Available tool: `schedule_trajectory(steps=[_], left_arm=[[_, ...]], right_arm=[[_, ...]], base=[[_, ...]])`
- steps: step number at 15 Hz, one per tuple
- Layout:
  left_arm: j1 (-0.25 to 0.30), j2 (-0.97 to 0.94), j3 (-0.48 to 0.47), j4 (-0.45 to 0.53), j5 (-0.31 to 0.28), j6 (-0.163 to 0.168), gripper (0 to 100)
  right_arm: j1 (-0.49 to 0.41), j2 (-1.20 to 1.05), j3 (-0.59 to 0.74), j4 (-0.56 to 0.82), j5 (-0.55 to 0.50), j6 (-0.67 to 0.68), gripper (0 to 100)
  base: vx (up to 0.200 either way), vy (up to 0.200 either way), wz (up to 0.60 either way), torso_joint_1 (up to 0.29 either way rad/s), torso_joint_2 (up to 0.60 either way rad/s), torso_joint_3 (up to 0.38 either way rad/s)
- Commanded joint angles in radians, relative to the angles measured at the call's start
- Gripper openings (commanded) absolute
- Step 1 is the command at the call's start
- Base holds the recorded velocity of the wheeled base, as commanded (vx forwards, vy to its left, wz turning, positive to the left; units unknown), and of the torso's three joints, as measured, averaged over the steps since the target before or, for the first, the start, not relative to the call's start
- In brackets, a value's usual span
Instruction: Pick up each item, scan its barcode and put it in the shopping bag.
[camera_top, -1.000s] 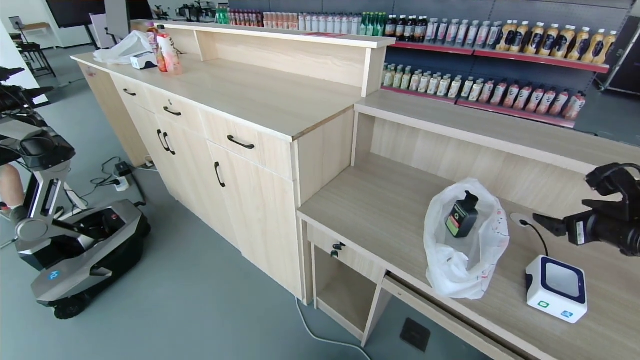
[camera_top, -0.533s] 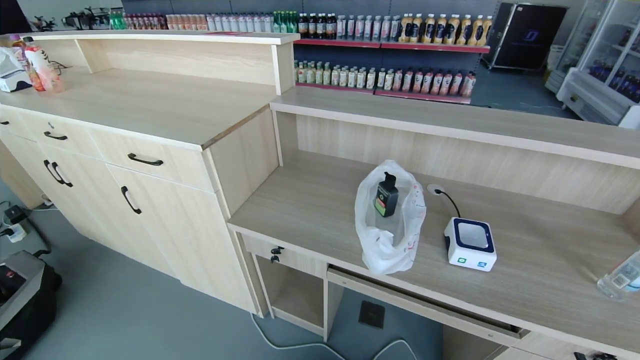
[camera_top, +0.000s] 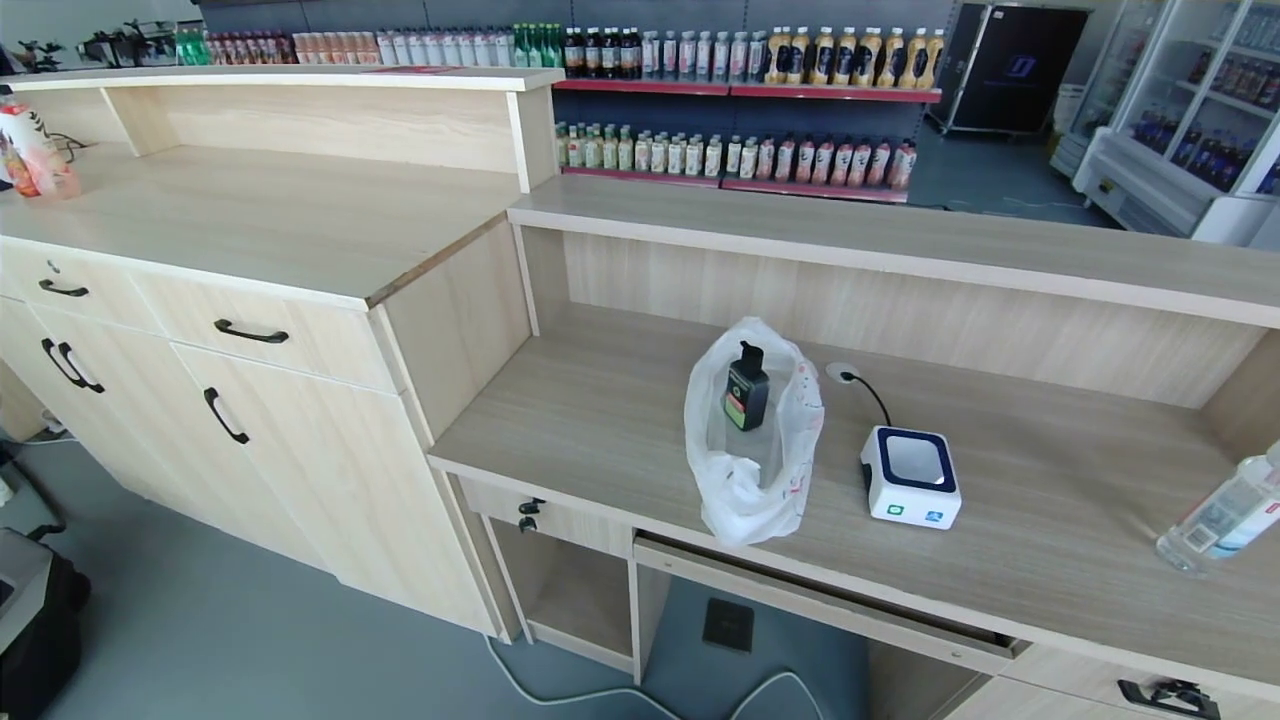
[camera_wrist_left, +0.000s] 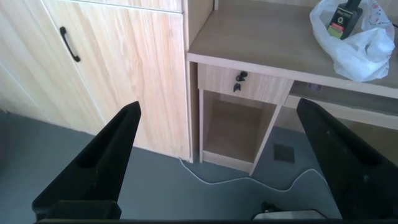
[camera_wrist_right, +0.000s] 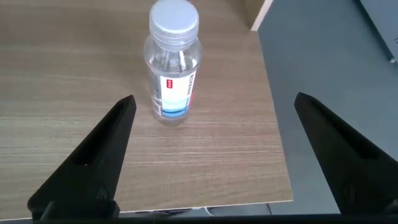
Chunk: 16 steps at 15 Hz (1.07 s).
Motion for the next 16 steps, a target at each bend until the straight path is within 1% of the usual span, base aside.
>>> schedule_trajectory(steps=[1,7,12,13,16], left_arm=[[0.000,0.000,0.000,-0.001,0.000,0.000,100],[0.000,0.000,0.000,0.000,0.000,0.000,100],[0.000,0.000,0.000,-0.001,0.000,0.001,100],[0.000,0.000,0.000,-0.001,0.000,0.001,100],[0.000,0.000,0.000,0.000,0.000,0.000,100]], right_arm=[[0.007,0.179,-0.019,-0.087,0.038,-0.045,100],[0.027,0.331,-0.047,-0.199,0.036,-0.083,100],[0.076,0.378,-0.079,-0.216,0.035,-0.077,100],[0.098,0.385,-0.081,-0.242,0.035,-0.071,100],[0.144,0.406,-0.101,-0.263,0.033,-0.060,100]], base=[[0.000,0.000,0.00,0.000,0.00,0.000],[0.000,0.000,0.00,0.000,0.00,0.000],[0.000,0.000,0.00,0.000,0.00,0.000],[0.000,0.000,0.00,0.000,0.00,0.000],[0.000,0.000,0.00,0.000,0.00,0.000]])
